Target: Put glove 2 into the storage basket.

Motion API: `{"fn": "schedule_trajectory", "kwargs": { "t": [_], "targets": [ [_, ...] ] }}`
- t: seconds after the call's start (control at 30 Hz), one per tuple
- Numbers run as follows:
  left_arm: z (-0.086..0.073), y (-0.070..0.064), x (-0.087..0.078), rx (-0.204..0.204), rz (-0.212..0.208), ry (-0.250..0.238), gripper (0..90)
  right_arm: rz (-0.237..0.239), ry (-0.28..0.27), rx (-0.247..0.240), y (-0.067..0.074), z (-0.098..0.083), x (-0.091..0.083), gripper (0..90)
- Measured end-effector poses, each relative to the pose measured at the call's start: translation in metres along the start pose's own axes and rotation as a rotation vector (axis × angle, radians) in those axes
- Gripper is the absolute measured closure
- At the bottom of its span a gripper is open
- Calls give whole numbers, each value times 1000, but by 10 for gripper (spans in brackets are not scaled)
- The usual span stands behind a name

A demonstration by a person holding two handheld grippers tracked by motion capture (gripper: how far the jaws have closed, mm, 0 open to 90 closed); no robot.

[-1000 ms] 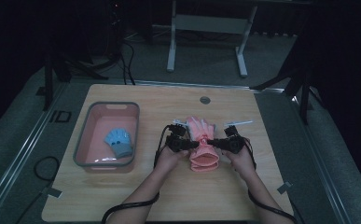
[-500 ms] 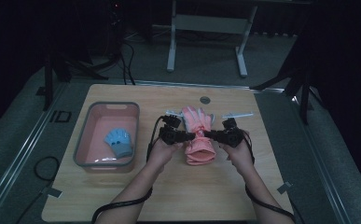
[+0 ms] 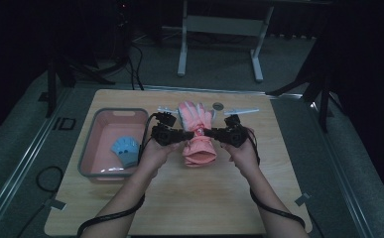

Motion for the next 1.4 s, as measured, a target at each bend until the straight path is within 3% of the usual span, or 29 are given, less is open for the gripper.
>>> {"fn": "schedule_trajectory", "kwargs": {
  "t": [0.87,1.17,1.4],
  "targets": [
    [-11,55,-100,-43,111,-20,715,84,22,-76,87,44,64,798],
    [-23,83,-143,-74,173,-16,715,132,35,-98,125,59,100,797],
    [-41,109,-168,-115,215,-9,715,177,58,-100,150,61,137,797]
  ]
}}
Point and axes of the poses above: each handheld gripper's, and its own axes: x roughly forward along the jaws, z roughly out of its top, y roughly to its left, the point moved 3 cm from there along x, roughly forward along the jaws, and after that the axes turned 6 degrees about x, right-handed, at the moved point
